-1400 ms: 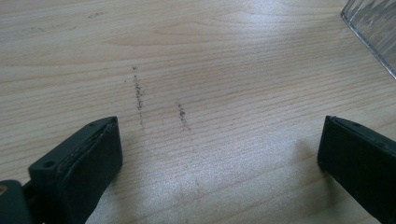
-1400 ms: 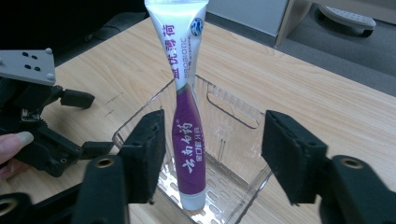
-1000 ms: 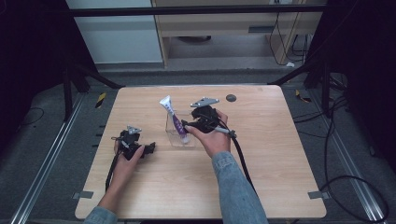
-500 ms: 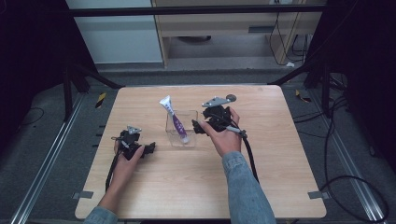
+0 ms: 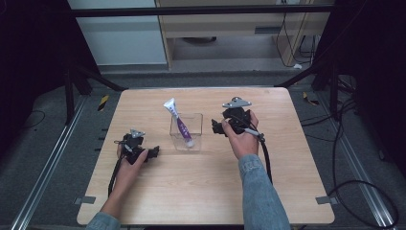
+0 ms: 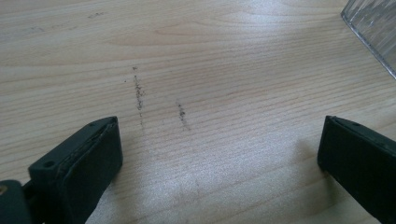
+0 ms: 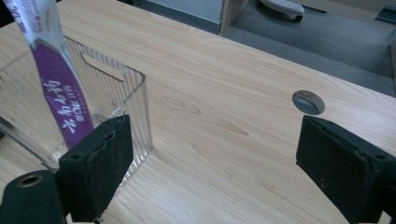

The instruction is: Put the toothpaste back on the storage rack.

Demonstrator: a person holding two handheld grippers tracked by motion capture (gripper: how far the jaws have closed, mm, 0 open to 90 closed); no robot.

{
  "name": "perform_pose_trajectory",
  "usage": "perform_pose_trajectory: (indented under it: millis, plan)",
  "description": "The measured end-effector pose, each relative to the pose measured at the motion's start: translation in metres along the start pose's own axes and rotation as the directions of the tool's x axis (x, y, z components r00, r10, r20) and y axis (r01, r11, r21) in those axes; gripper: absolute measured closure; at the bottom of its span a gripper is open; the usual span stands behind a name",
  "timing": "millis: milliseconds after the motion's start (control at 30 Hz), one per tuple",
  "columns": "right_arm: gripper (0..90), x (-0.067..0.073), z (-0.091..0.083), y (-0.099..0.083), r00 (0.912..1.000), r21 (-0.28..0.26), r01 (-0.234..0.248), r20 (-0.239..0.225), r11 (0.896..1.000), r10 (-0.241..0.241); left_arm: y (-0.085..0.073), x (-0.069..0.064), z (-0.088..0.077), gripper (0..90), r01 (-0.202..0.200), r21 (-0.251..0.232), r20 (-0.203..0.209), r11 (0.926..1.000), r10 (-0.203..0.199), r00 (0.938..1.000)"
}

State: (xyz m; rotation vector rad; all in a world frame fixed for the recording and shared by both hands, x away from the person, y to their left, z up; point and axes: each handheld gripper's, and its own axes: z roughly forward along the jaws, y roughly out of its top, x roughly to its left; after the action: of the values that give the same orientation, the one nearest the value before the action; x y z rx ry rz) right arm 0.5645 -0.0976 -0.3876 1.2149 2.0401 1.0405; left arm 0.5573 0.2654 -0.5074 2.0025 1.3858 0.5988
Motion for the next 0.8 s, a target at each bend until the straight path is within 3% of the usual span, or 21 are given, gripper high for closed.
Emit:
perform_pose_trajectory:
  millis: [233,367,567,800]
  plan:
    - [10.2,-0.015,0.0,-0.01,0.9994,0.02,-0.01,0.034,1.0,0.01,0.0,0.0,0.0,0.0,0.0,0.0,0.0,1.0,0.0,1.0]
    - [9.9,-0.025,0.002,-0.019,0.9969,0.061,0.013,0.077,0.998,-0.018,0.0,0.0,0.0,0.0,0.0,0.0,0.0,1.0,0.0,1.0]
    - [9.9,-0.04,0.003,-0.033,0.9941,0.073,-0.045,0.101,0.996,0.038,0.0,0.0,0.0,0.0,0.001,0.0,0.0,1.0,-0.001,1.0]
    - [10.0,-0.052,0.002,-0.046,0.9912,0.093,-0.062,0.123,0.994,0.05,0.0,0.0,0.0,0.0,0.001,0.0,0.0,1.0,-0.001,1.0]
